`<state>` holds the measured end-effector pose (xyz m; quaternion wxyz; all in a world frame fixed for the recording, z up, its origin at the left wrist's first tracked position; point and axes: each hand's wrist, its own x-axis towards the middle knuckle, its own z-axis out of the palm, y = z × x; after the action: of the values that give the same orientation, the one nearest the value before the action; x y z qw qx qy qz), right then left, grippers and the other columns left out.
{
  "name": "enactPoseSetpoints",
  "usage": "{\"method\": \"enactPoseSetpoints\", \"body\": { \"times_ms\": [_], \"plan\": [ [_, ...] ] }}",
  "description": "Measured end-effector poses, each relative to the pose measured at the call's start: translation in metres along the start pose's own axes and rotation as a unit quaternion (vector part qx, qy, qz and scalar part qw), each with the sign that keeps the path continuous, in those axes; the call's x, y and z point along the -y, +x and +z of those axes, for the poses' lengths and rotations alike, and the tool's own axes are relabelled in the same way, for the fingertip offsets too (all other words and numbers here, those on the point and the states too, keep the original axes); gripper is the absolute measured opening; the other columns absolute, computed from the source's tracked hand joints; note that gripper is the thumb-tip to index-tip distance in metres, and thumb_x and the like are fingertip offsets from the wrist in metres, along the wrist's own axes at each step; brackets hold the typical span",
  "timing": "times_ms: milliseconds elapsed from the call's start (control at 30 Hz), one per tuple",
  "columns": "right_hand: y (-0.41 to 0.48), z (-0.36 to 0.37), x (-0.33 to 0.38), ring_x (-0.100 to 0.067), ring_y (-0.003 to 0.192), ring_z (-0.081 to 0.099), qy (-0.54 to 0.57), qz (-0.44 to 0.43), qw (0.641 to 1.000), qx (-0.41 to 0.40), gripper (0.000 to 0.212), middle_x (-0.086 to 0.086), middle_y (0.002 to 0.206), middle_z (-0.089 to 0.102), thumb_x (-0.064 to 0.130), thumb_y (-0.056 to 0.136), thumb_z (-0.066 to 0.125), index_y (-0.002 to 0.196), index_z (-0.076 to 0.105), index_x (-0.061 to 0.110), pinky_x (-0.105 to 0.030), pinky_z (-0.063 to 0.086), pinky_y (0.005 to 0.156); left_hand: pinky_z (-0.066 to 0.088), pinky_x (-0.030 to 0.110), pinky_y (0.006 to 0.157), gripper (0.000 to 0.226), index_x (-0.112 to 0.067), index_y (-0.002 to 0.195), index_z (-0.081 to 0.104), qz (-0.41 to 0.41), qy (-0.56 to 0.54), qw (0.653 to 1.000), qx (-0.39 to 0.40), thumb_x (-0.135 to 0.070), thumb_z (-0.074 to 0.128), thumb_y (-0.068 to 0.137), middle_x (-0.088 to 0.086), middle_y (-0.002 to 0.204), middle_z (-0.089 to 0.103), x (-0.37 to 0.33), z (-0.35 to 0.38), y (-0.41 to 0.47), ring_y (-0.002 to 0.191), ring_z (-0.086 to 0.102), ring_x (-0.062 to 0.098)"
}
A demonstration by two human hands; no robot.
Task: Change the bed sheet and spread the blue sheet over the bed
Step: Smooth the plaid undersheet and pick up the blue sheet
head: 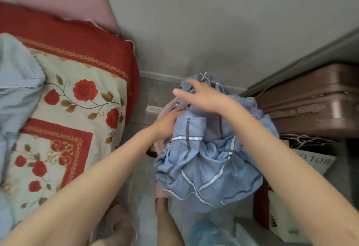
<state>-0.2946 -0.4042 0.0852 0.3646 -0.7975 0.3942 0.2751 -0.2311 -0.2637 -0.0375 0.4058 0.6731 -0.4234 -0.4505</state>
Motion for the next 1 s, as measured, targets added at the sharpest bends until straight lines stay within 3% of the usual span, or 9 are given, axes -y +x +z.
{"method": "enactPoseSetpoints", "body": {
  "times_ms": [67,167,400,500,567,633,767,867,1000],
  "plan": [
    [-0.033,0.044,0.019,-0.037,0.145,-0.011,-0.170,-0.029,0.980,0.102,0.111,-0.008,0.159,-0.010,0.079,0.068,0.055,0.151,-0.003,0.035,-0.070,0.003,0.108,0.026,0.021,0.112,0.048,-0.011,0.137,0.048,-0.043,0.031,0.999,0.004,-0.002,0.059,0.090,-0.006,0.144,0.039,-0.016,-0.023,-0.018,0.138,0.031,0.009],
    [-0.039,0.104,0.005,-0.043,0.139,-0.024,-0.372,-0.010,0.919,0.130,0.121,-0.010,0.153,-0.030,0.068,0.070,0.066,0.147,-0.021,0.035,-0.078,-0.005,0.098,0.035,0.031,0.110,0.039,-0.013,0.124,0.062,-0.130,0.039,0.989,-0.062,0.003,0.051,0.090,0.002,0.133,0.056,-0.003,-0.050,-0.053,0.129,0.045,0.012],
    [-0.004,0.109,0.028,-0.045,0.143,0.004,-0.509,0.143,0.835,0.153,0.096,-0.015,0.159,0.005,0.060,0.082,0.058,0.153,0.007,0.019,-0.072,0.008,0.106,0.030,0.018,0.098,0.030,-0.015,0.121,0.061,-0.249,0.044,0.965,-0.065,-0.006,0.046,0.097,-0.005,0.121,0.057,0.033,-0.086,-0.134,0.118,0.048,0.007],
    [0.019,0.109,0.082,-0.032,0.118,0.050,-0.354,0.037,0.934,-0.002,0.038,-0.008,0.122,0.059,0.038,0.093,0.047,0.122,0.056,0.014,-0.041,0.039,0.093,0.034,0.023,0.098,0.026,-0.019,0.115,0.064,-0.242,0.103,0.958,-0.113,-0.010,0.050,0.095,-0.004,0.125,0.059,0.053,-0.104,-0.158,0.122,0.049,0.013],
    [0.043,0.118,0.111,-0.029,0.100,0.059,-0.173,-0.015,0.983,-0.051,0.031,-0.005,0.100,0.060,0.035,0.095,0.045,0.110,0.057,0.010,-0.030,0.040,0.066,0.034,0.027,0.101,0.027,-0.018,0.113,0.065,-0.220,0.171,0.947,-0.159,-0.007,0.053,0.091,0.000,0.124,0.060,0.066,-0.113,-0.166,0.122,0.049,0.018],
    [0.080,0.138,0.134,-0.028,0.107,0.058,0.020,-0.023,0.999,-0.013,0.043,-0.007,0.111,0.060,0.040,0.094,0.048,0.121,0.053,0.007,-0.029,0.041,0.067,0.032,0.040,0.106,0.030,-0.018,0.117,0.062,-0.209,0.271,0.916,-0.211,-0.011,0.060,0.087,0.007,0.131,0.054,0.085,-0.123,-0.170,0.128,0.044,0.026],
    [0.144,0.185,0.153,-0.024,0.133,0.041,0.419,0.071,0.899,0.109,0.086,-0.004,0.147,0.039,0.055,0.086,0.057,0.150,0.020,0.012,-0.036,0.035,0.105,0.002,0.058,0.113,0.069,-0.031,0.145,0.029,-0.295,0.334,0.876,-0.184,-0.039,0.063,0.086,0.011,0.157,0.008,0.111,-0.127,-0.167,0.146,0.001,0.027],
    [0.195,0.219,0.150,-0.026,0.124,0.049,0.575,0.136,0.804,0.069,0.062,-0.007,0.143,0.046,0.053,0.095,0.036,0.145,0.034,0.018,-0.046,0.039,0.107,-0.005,0.062,0.111,0.069,-0.037,0.150,0.014,-0.324,0.312,0.877,-0.172,-0.047,0.049,0.092,0.006,0.159,-0.009,0.128,-0.116,-0.157,0.146,-0.013,0.023],
    [0.201,0.238,0.116,-0.025,0.120,0.048,0.504,0.200,0.836,0.084,0.058,-0.005,0.138,0.046,0.048,0.096,0.045,0.142,0.039,0.014,-0.043,0.039,0.106,-0.002,0.067,0.108,0.059,-0.042,0.149,0.012,-0.302,0.358,0.864,-0.187,-0.048,0.031,0.093,0.003,0.160,-0.007,0.144,-0.097,-0.155,0.146,-0.010,0.020]
  ]
}}
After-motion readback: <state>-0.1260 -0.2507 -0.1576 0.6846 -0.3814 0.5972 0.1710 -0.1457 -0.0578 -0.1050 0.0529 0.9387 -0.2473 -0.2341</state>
